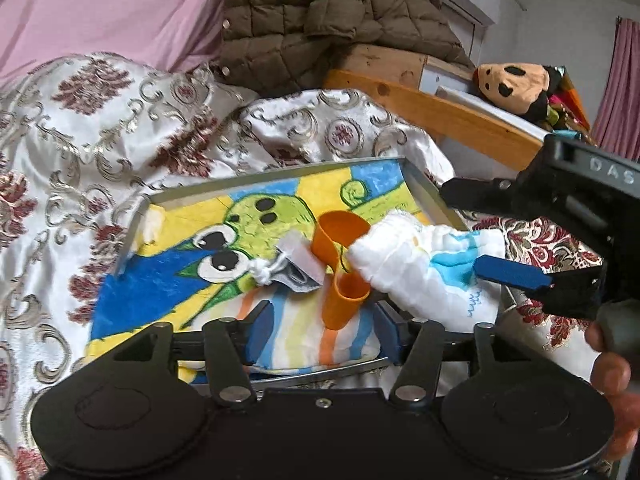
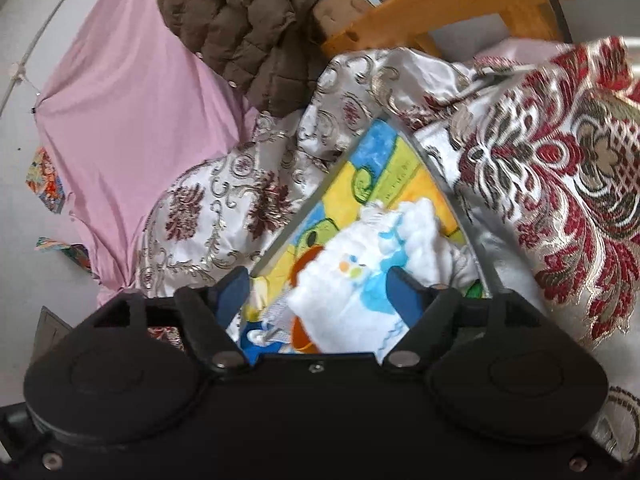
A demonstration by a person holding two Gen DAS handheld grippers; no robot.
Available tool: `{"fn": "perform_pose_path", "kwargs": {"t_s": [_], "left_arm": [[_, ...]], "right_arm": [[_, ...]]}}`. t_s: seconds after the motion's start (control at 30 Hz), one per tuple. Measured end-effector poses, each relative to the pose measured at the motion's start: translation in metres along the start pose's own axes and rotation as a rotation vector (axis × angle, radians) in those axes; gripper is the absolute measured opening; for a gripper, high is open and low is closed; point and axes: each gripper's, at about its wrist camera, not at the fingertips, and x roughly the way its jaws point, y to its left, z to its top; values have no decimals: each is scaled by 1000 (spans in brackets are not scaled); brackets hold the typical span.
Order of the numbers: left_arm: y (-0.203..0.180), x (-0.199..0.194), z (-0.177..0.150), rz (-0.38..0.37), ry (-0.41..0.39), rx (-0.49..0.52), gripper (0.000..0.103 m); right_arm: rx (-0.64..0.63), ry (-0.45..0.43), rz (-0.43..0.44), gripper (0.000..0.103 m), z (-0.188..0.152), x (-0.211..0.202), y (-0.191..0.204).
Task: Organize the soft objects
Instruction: 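Open the left tool over the tray while the right tool releases the towel there, then withdraw both open tools from the tray back over the pile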
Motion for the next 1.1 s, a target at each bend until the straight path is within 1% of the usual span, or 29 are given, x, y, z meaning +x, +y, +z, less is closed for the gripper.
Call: {"fn": "perform_pose_path", "kwargs": {"t_s": [0.07, 0.13, 0.3, 0.4, 0.5, 0.57, 0.8, 0.93, 1.03, 1.1], "left_arm": [[3, -11, 0, 8, -18, -4, 67], [5, -22, 2, 9, -36, -11, 70], [11, -56, 6, 16, -88, -38, 82], [19, -79, 8, 20, -125, -66, 87], [27, -102, 8, 28, -162, -94, 92], [32, -118, 8, 32, -185, -111, 93], [44, -169, -2, 42, -247, -151, 101], [51, -195, -11, 47, -279, -167, 102], [54, -214, -20, 65, -298, -154, 102], [55, -224, -26, 76, -308, -140, 102]], "right_arm": [[-4, -7, 19, 76, 2, -7, 6], [-12, -14, 41, 87, 3, -17, 12], [-65, -42, 70, 96, 4, -45, 32], [-109, -61, 84, 102, 4, -64, 46], [-157, -88, 98, 102, 0, -87, 60], [-179, -110, 106, 102, -4, -103, 69], [-251, -197, 99, 102, -27, -155, 92], [-305, -224, 103, 103, -45, -183, 107], [-353, -247, 111, 103, -63, -201, 119], [-384, -245, 114, 102, -77, -212, 128]]}}
